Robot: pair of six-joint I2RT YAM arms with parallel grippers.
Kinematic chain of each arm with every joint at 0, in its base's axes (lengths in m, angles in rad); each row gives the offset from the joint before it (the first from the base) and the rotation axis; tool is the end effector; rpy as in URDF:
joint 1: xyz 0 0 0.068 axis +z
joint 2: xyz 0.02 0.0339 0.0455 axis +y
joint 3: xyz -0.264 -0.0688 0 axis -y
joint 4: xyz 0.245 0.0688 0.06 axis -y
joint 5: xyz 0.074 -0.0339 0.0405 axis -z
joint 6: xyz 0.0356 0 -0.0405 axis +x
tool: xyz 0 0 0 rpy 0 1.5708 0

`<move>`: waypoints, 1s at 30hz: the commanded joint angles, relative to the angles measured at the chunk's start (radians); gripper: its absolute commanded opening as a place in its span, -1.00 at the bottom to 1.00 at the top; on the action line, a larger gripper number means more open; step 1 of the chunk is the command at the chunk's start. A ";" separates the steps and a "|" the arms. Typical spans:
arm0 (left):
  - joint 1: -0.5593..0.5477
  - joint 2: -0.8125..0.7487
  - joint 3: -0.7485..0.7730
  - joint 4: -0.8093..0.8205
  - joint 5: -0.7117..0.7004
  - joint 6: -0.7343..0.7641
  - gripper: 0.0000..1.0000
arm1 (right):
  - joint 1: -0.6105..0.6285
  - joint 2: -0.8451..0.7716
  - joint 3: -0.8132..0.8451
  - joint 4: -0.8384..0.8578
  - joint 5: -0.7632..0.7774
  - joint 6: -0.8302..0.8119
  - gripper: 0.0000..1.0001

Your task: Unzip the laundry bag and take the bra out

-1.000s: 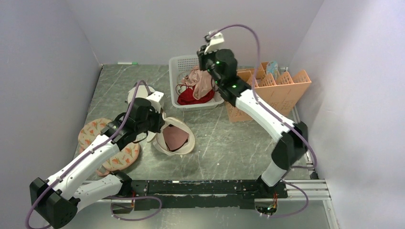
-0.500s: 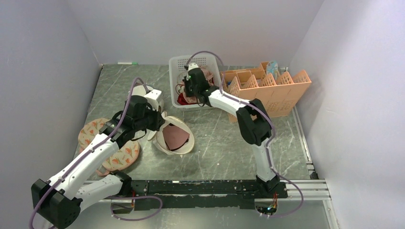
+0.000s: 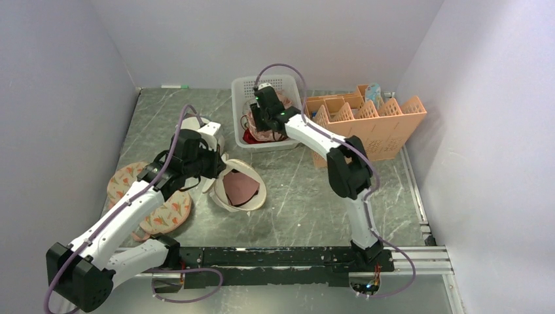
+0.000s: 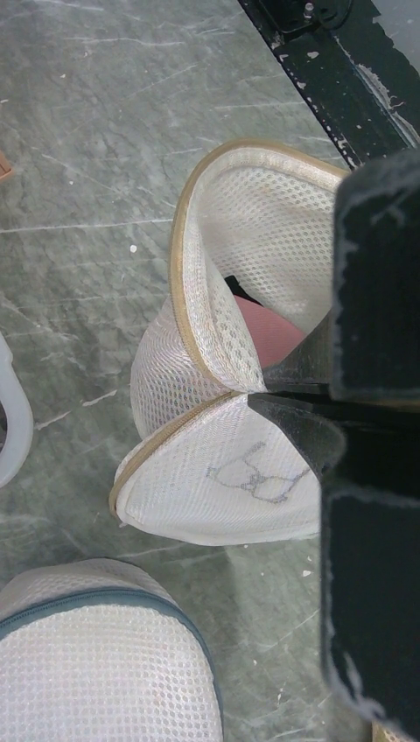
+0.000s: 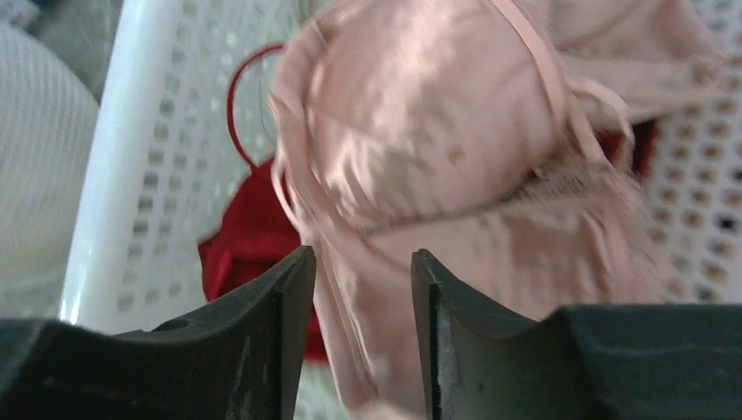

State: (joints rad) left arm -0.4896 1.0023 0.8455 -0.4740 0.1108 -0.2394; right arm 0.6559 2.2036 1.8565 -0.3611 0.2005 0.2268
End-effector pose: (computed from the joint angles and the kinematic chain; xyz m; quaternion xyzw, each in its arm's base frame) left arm 0.1902 -0.1058 0.2925 0.1360 0.8801 -0.2073 0.4049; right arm 0.4082 0.3052 0.2286 -0.1516 0.8920 0.0955 0.4149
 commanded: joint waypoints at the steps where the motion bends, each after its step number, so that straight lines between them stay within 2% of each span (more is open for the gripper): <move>1: 0.036 0.012 -0.001 0.056 0.059 0.014 -0.86 | 0.013 -0.226 -0.131 -0.080 0.009 -0.058 -0.05; 9: 0.104 -0.002 -0.012 0.079 0.135 0.010 -0.86 | 0.059 -0.585 -0.454 -0.022 -0.071 -0.105 0.23; 15: 0.113 0.010 -0.015 0.083 0.129 0.009 -0.86 | 0.078 -0.820 -0.764 0.118 -0.108 -0.119 0.40; 20: 0.117 0.039 -0.012 0.081 0.143 0.008 -0.86 | 0.113 -0.916 -0.895 0.155 -0.149 -0.129 0.42; 24: 0.118 0.040 -0.014 0.083 0.138 0.008 -0.86 | 0.187 -0.934 -0.992 0.260 -0.085 -0.141 0.44; 30: 0.118 0.043 -0.018 0.092 0.139 0.008 -0.87 | 0.292 -0.924 -0.994 0.395 -0.083 -0.103 0.43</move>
State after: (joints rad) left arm -0.3813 1.0470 0.8364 -0.4335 0.2176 -0.2394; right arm 0.9001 1.2865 0.8410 -0.1188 0.1074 0.1081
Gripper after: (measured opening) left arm 0.077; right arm 0.717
